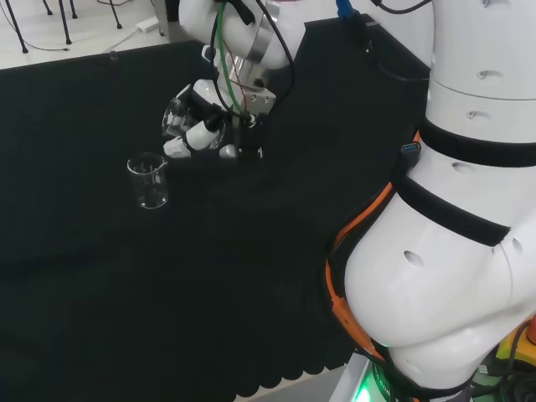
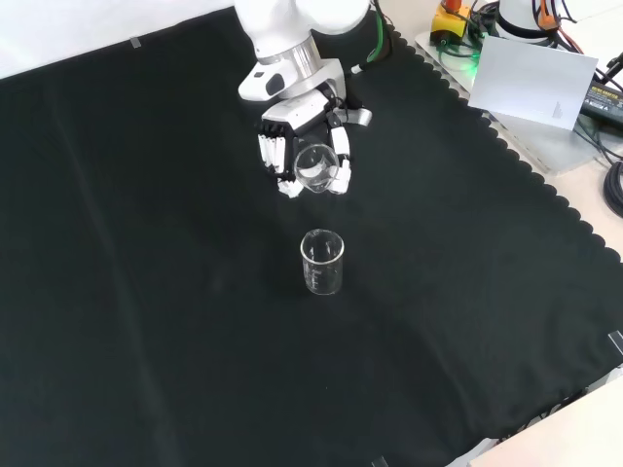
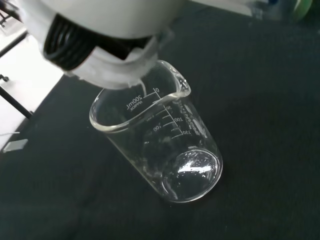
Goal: Pour the water from the handheld beaker into the one on the table.
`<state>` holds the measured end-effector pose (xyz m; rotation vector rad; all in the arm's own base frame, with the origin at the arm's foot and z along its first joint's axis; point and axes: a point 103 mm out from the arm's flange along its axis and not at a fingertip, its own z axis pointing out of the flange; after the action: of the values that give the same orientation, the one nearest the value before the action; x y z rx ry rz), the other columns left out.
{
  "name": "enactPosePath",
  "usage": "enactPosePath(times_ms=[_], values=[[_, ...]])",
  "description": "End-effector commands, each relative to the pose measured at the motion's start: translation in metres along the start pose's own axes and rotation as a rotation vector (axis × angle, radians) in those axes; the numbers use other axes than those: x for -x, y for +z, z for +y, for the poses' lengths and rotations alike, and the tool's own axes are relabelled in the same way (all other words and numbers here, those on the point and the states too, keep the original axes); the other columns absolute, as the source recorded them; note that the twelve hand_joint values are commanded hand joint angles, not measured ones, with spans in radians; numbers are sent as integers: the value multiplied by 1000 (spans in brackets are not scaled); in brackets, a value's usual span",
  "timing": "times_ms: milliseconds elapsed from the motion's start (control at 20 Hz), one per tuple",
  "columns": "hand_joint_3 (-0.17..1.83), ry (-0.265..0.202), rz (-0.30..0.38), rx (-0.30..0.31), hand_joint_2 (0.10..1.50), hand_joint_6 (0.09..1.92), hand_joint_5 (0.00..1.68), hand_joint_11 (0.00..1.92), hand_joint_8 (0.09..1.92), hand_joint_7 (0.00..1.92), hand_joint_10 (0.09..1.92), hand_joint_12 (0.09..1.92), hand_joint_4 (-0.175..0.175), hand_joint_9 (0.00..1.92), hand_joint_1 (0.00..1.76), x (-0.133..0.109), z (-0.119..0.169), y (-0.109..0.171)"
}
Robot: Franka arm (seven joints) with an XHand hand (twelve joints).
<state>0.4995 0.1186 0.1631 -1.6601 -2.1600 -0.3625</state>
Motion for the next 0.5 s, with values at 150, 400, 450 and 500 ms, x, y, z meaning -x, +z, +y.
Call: enactPosePath(times_ms=[150, 400, 450, 500], values=[[643, -2, -50, -7, 657, 621, 1300, 1246, 87, 1768, 137, 844, 175, 1678, 1131, -9, 6, 5], [643, -33, -31, -22, 657, 622, 1299, 1245, 87, 1768, 137, 847, 175, 1679, 1131, -29, 13, 19], [644, -36, -32, -16, 657, 622, 1299, 1244, 87, 1768, 137, 848, 175, 1679, 1131, -25, 14, 15], [644, -38, -45, -8, 657, 623, 1299, 1244, 87, 1768, 137, 848, 175, 1679, 1131, -21, 15, 13]])
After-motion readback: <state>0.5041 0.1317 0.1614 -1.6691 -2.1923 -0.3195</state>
